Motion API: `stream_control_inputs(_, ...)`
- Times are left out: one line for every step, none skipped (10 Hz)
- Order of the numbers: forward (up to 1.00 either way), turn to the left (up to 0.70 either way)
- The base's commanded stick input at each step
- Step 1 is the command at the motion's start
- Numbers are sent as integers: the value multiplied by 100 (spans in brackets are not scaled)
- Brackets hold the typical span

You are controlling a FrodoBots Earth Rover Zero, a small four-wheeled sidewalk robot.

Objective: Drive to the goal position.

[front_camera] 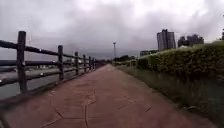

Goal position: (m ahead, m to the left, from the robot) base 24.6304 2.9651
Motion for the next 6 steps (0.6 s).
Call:
stream_control_inputs(100,0)
stream_control_inputs(100,0)
stream_control_inputs(100,0)
stream_control_inputs(100,0)
stream_control_inputs(100,0)
stream_control_inputs(100,9)
